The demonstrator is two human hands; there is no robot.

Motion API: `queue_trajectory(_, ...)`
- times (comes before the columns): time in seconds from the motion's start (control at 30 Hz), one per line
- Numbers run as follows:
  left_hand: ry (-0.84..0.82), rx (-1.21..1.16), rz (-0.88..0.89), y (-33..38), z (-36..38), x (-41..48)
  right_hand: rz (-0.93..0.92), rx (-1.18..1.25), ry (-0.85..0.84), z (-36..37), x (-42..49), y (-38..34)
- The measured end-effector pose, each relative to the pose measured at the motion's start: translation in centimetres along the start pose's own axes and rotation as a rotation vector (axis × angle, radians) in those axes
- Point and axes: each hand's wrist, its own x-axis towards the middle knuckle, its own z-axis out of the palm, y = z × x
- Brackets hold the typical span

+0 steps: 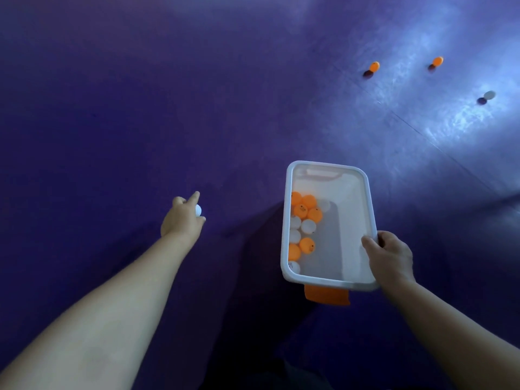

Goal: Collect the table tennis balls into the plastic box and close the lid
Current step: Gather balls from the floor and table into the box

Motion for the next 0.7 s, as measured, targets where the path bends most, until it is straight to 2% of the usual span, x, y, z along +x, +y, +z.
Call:
queue_trajectory(0.17, -0.003, 0.127, 0.019, 0.0, 1.6, 0.2, 0.010, -0.011, 0.018, 0.0, 0.3, 0.5)
queue_trajectory(0.27, 0.072, -0.026, 0.009, 1.5, 1.4, -0.2, 0.027, 0.002, 0.032, 0.0, 0.3, 0.9)
queue_trajectory(0.33, 0.165, -0.240, 0.130, 4.4, 0.8, -0.9, 0.030, 0.014, 0.037, 0.1, 0.2, 1.0)
queue_trajectory(0.4, 0.269, -0.406, 0.350, 8.3, -0.2, -2.3, 0.031, 0.020, 0.036, 0.3, 0.1, 1.1)
queue_trajectory(0.5, 0.316, -0.566, 0.573, 13.8, -2.0, -5.1, 0.043, 0.026, 0.043, 0.6, -0.2, 1.0)
queue_trajectory(0.6, 0.189, -0.735, 0.646, 17.3, -2.8, -7.6, 0.034, 0.026, 0.052, 0.8, -0.6, 0.6)
queue_trajectory(0.7, -0.108, -0.723, 0.731, 18.4, -2.2, -8.5, 0.011, 0.033, 0.047, 0.7, -1.0, -0.1)
